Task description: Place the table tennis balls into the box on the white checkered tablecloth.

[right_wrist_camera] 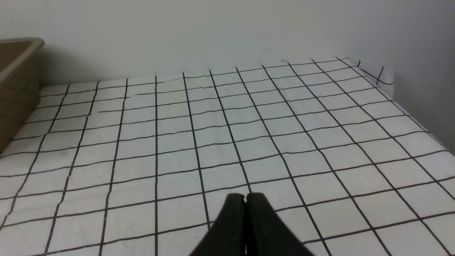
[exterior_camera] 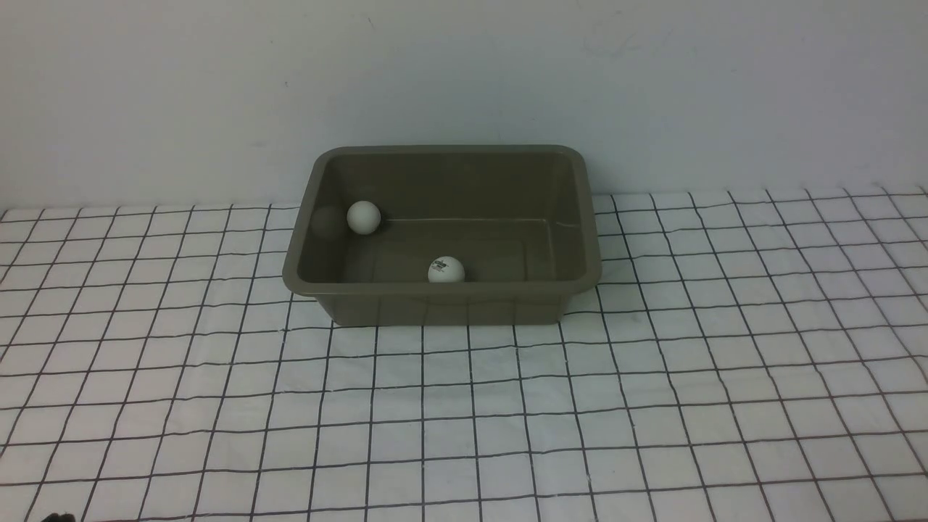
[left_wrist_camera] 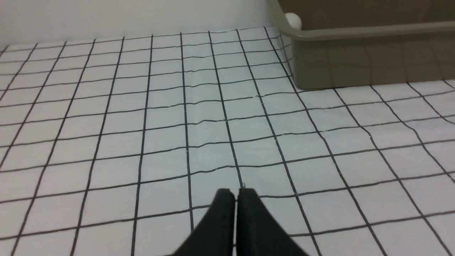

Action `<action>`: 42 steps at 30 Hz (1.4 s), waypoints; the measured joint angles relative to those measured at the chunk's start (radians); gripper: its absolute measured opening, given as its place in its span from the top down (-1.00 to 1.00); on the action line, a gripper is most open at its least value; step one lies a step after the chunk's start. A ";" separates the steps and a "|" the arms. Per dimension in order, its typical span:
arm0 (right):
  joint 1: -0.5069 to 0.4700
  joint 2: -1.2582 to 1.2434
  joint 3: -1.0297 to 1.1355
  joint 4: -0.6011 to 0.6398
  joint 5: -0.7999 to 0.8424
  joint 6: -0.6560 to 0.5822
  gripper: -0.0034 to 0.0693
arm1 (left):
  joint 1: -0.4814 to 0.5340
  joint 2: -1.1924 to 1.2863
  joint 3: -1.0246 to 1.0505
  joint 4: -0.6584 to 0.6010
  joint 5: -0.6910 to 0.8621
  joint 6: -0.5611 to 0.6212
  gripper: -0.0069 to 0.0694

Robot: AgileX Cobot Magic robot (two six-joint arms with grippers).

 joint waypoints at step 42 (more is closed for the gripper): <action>0.000 0.000 0.000 0.000 -0.001 0.008 0.93 | 0.000 0.000 0.000 -0.074 0.004 0.057 0.83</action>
